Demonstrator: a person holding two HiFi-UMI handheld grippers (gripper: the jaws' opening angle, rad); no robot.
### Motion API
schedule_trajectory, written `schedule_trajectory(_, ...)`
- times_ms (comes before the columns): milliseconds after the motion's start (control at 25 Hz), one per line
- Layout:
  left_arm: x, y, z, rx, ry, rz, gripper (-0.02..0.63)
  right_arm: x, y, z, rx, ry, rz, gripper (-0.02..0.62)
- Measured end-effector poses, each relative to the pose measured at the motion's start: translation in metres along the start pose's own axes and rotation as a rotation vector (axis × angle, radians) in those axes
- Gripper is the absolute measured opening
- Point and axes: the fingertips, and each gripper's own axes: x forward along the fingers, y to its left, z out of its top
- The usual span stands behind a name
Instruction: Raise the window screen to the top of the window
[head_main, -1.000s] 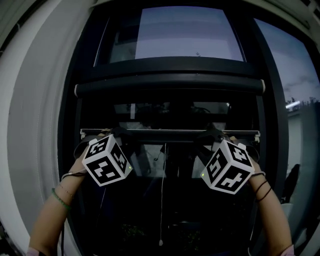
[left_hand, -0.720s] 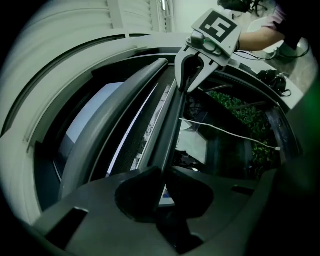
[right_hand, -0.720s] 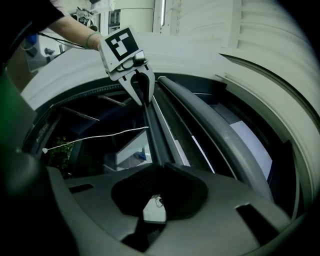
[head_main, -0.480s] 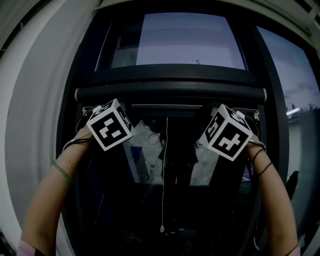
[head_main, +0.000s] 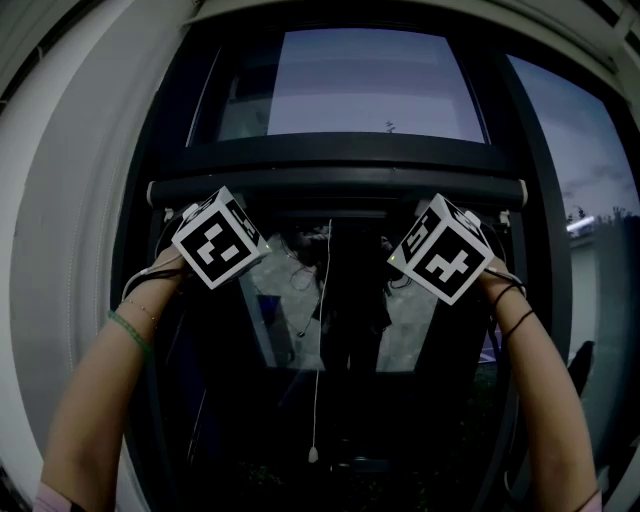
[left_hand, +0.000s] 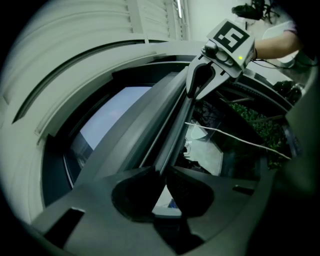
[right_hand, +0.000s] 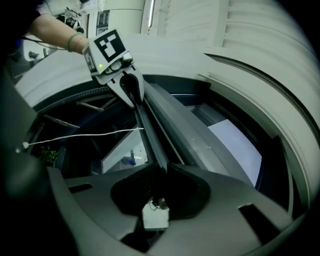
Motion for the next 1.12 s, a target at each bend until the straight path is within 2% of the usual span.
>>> schedule_trajectory(80,-0.005,0.0,0.001,-0.01,-0.057,0.055,0.057,-0.006,0.0,0.002,0.054,-0.048,-0.033,0.051)
schedule_trajectory(200,-0.019,-0.004,0.0,-0.125,-0.143,0.084,0.057,-0.024,0.008,0.009,0.188,-0.15,-0.007,0.051)
schedule_trajectory(320,-0.036,-0.032,-0.008,-0.224,-0.182,0.024,0.057,-0.047,0.03,0.011,0.284,-0.217,0.028,0.051)
schedule_trajectory(480,-0.07,-0.078,-0.013,-0.272,-0.249,-0.046,0.057,-0.073,0.067,0.018,0.367,-0.29,0.058,0.051)
schedule_trajectory(720,-0.136,-0.152,-0.015,-0.46,-0.364,-0.142,0.057,-0.114,0.139,0.031,0.468,-0.355,0.128,0.051)
schedule_trajectory(920,-0.205,-0.229,-0.042,-0.601,-0.353,-0.231,0.057,-0.17,0.221,0.031,0.607,-0.338,0.208,0.051)
schedule_trajectory(1120,-0.275,-0.291,-0.071,-0.708,-0.294,-0.234,0.057,-0.235,0.299,0.022,0.735,-0.289,0.226,0.051)
